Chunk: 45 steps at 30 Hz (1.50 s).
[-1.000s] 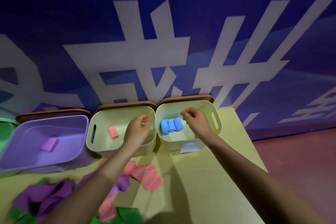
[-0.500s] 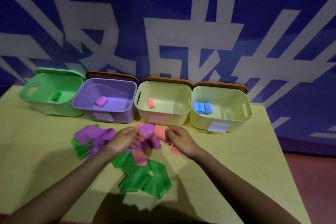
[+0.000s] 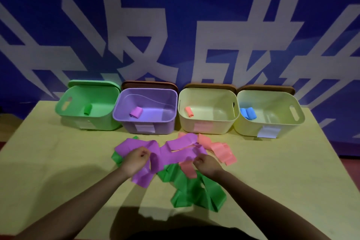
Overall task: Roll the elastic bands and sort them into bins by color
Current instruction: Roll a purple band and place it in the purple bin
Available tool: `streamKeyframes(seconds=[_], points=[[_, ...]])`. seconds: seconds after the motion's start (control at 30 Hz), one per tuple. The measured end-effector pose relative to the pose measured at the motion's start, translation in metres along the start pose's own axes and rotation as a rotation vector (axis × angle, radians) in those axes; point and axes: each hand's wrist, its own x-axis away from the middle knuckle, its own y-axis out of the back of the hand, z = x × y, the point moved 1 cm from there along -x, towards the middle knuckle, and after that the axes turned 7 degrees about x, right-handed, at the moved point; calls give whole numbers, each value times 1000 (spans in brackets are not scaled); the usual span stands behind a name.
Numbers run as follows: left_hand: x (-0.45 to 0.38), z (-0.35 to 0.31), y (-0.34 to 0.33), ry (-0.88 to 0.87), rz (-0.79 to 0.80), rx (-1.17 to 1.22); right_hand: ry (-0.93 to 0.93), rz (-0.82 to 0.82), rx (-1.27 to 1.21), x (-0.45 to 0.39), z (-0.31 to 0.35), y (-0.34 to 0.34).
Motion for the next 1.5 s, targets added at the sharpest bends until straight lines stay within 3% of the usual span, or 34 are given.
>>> streamKeyframes(seconds=[0.3,0.57,0.7,0.9,0.97,1.03,1.1,1.23,1.33,1.5], points=[[-49,25,44,-176,-165,-158,-61,8,-121,-33,65,-35],[-63,50,57,-424,47,-276,-78,96,-42,-53,115,-59],[-60,66,47,-371,214,-458,-93,90,51,-56,115,-64],[-62,87,52,-414,164,-529,-3,164,141,-53,107,-72],[-60,84,56,-430,158,-540,-14,137,58,-49,109,-67],[-58,80,61,-435,146,-545,-43,53,-188,-46,110,-58],[-55,78,69,-423,135,-528,-46,-57,-463,-41,113,-42],[-52,80,80,-347,160,-304,45,-185,-704,-26,133,1],[-41,60,81,-395,120,-215,140,-230,-794,-14,149,26],[-10,4,82,-572,-141,188,316,-258,-743,12,172,54]])
